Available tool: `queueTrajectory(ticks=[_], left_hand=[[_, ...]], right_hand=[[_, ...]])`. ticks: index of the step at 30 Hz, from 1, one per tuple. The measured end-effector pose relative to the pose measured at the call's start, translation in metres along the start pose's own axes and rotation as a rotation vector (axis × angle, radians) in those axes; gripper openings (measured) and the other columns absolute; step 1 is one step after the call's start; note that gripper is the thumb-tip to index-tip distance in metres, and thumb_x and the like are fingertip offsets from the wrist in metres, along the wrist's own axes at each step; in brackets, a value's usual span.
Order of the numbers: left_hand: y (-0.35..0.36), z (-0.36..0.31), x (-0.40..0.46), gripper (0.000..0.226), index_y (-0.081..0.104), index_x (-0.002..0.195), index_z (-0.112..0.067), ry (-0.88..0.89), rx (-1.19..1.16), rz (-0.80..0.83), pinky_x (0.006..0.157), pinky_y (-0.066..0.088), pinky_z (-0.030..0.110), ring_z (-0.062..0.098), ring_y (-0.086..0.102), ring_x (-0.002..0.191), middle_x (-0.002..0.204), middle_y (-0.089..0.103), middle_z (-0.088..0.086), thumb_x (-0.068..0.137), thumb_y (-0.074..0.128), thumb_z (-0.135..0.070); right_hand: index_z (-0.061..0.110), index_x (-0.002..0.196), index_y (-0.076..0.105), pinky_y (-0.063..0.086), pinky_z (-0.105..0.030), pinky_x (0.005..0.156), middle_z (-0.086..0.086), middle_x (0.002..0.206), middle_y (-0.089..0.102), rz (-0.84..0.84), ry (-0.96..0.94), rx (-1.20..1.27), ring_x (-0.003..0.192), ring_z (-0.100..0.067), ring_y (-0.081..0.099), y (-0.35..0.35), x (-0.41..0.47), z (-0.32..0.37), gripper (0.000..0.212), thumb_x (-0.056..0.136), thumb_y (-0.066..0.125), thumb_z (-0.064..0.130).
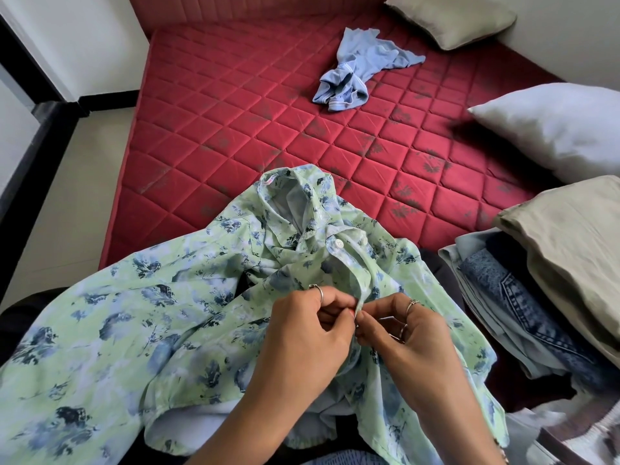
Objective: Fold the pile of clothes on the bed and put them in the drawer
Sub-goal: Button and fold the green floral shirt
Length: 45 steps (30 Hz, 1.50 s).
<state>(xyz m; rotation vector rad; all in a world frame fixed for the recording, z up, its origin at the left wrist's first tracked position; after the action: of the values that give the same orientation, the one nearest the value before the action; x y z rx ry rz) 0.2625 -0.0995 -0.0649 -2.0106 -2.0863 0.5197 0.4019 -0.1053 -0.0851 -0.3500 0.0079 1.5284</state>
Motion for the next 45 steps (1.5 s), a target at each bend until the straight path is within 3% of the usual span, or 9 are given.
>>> queueTrajectory(ticks=[5,10,18,24,28,31,33,38,45], left_hand=[[0.004,-0.002,-0.002,0.008,0.071,0.074,-0.022,0.015,-0.049,0.023,0.054,0.046,0.009,-0.001,0.063,0.057,0.063,0.068,-0.014,0.081,0.073,-0.018],[0.002,-0.002,0.000,0.016,0.062,0.072,-0.026,0.012,-0.055,-0.040,0.052,0.044,0.008,0.000,0.061,0.055,0.060,0.063,-0.018,0.080,0.075,-0.020],[0.001,-0.003,0.001,0.013,0.056,0.080,-0.026,0.058,0.000,-0.110,0.052,0.039,0.008,0.000,0.059,0.060,0.062,0.060,-0.019,0.089,0.065,-0.021],[0.004,0.003,0.006,0.009,0.054,0.091,-0.021,0.040,0.014,-0.106,0.055,0.040,0.013,0.003,0.057,0.063,0.062,0.057,-0.006,0.093,0.058,-0.014],[0.002,0.012,0.007,0.028,0.044,0.090,-0.035,0.009,-0.065,-0.143,0.066,0.048,0.020,0.007,0.060,0.072,0.077,0.062,0.000,0.094,0.055,-0.009],[-0.001,0.010,0.005,0.027,0.043,0.090,-0.031,0.032,-0.089,-0.167,0.062,0.048,0.021,0.007,0.059,0.069,0.076,0.061,0.003,0.094,0.054,-0.006],[-0.001,0.007,0.006,0.026,0.043,0.091,-0.026,0.041,-0.168,-0.153,0.052,0.045,0.013,0.003,0.060,0.062,0.072,0.057,0.005,0.094,0.053,-0.002],[-0.003,0.005,0.013,0.022,0.044,0.092,-0.019,0.085,-0.151,-0.108,0.053,0.043,0.008,-0.001,0.058,0.059,0.070,0.055,0.009,0.093,0.054,0.001],[-0.012,0.013,0.043,0.020,0.045,0.088,-0.029,0.055,0.071,-0.027,0.054,0.039,0.012,0.001,0.052,0.057,0.072,0.062,0.003,0.088,0.065,-0.028]], right_hand=[[0.016,0.074,0.066,0.056,-0.044,0.068,-0.007,0.070,0.071,-0.008,0.003,-0.041,0.070,-0.029,0.069,-0.001,0.001,-0.002,0.016,0.086,0.069,0.005],[0.016,0.076,0.065,0.056,-0.052,0.071,-0.005,0.071,0.071,-0.030,-0.024,-0.053,0.070,-0.030,0.068,0.001,-0.001,0.002,0.014,0.086,0.069,0.009],[0.015,0.075,0.063,0.047,-0.020,0.053,0.005,0.067,0.071,-0.056,-0.119,-0.102,0.057,-0.005,0.063,0.010,-0.006,0.013,0.013,0.087,0.068,0.014],[0.016,0.075,0.064,0.052,-0.026,0.059,0.008,0.069,0.070,-0.082,-0.165,-0.163,0.063,-0.006,0.065,0.014,-0.007,0.018,0.012,0.085,0.070,0.014],[0.015,0.073,0.063,0.050,-0.027,0.052,0.004,0.064,0.068,-0.103,-0.177,-0.171,0.057,-0.010,0.063,0.017,-0.004,0.018,0.014,0.084,0.071,0.019],[0.013,0.072,0.065,0.051,-0.034,0.055,-0.003,0.064,0.069,-0.090,-0.082,-0.039,0.057,-0.019,0.063,0.018,0.001,0.008,0.013,0.084,0.070,0.015],[0.006,0.074,0.065,0.054,-0.037,0.060,-0.010,0.063,0.069,-0.055,0.023,0.120,0.057,-0.022,0.064,0.019,0.007,-0.001,0.012,0.085,0.069,0.009],[-0.003,0.078,0.063,0.051,-0.021,0.053,-0.012,0.060,0.061,0.086,0.194,0.419,0.052,-0.015,0.057,0.029,0.016,-0.009,0.007,0.086,0.062,-0.003],[0.000,0.078,0.063,0.052,-0.026,0.059,-0.006,0.058,0.064,0.049,0.007,0.207,0.054,-0.015,0.059,0.021,0.034,0.010,0.009,0.087,0.064,0.001]])
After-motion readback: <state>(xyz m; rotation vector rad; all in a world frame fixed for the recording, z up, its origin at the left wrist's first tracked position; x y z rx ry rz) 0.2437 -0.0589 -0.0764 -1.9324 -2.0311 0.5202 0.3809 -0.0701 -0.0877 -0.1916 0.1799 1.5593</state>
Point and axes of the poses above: each hand's wrist, its own x-axis towards the middle knuckle, its own y-axis out of the palm, z = x × y, the point moved 8 cm from there along x, towards the middle knuckle
